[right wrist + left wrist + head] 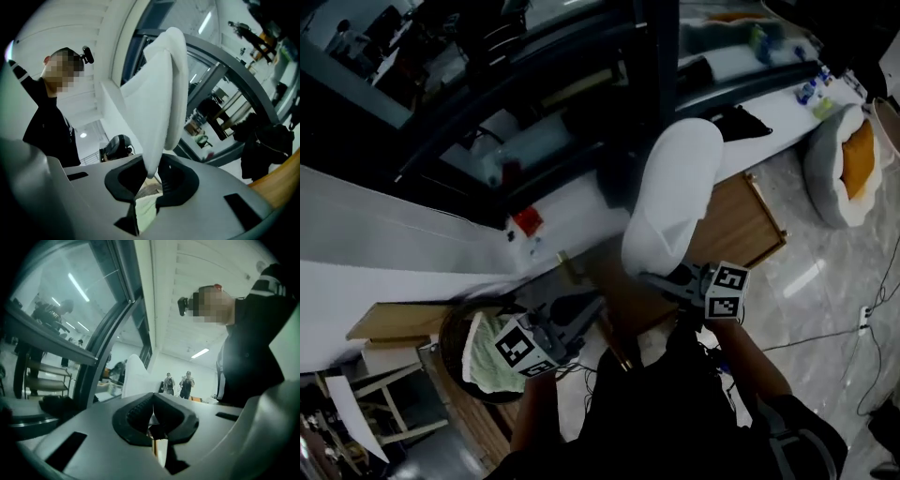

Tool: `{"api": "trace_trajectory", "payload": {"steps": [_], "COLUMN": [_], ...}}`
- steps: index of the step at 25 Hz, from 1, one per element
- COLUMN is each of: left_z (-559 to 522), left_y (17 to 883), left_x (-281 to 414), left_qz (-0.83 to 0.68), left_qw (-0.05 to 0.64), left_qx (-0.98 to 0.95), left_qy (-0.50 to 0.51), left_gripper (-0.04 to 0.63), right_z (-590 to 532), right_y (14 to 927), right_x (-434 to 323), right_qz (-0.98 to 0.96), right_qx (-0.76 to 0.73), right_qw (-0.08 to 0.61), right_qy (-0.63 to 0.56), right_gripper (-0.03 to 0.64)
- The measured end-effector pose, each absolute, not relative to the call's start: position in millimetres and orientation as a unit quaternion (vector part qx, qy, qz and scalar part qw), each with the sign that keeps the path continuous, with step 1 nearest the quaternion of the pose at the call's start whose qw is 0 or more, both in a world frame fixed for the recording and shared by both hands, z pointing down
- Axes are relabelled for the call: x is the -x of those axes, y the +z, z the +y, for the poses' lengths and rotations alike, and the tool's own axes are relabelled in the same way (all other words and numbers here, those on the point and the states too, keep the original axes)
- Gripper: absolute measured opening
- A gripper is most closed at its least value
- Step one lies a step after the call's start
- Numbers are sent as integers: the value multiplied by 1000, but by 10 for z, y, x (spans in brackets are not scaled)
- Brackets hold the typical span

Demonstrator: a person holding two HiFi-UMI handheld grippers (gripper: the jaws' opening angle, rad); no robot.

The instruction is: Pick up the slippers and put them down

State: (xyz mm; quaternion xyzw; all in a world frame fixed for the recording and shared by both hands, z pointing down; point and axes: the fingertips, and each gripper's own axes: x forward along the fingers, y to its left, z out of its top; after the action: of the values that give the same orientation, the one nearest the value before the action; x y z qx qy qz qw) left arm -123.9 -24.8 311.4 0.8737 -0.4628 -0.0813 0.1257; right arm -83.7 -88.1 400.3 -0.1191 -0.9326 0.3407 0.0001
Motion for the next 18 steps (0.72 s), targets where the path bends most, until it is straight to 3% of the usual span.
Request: {"api": "trace_trajectory", "payload": {"steps": [7,18], "left_z": [-259,-322], "left_y": [3787,4308], "left_x": [1082,775], "left_qz": [-418,-354], "left_qw": [210,255], "left_qx": [-882,-896], "left_qy": [-62,-82], "left_gripper": [11,11], "right_z": [-744,-553], "right_y": [4946,6339], "right_x": [672,546], "right_qz": [-879,-793], "right_qx": [36,-66], "right_qw": [-19,-21], "right_qy": [476,606], "right_gripper": [66,66]}}
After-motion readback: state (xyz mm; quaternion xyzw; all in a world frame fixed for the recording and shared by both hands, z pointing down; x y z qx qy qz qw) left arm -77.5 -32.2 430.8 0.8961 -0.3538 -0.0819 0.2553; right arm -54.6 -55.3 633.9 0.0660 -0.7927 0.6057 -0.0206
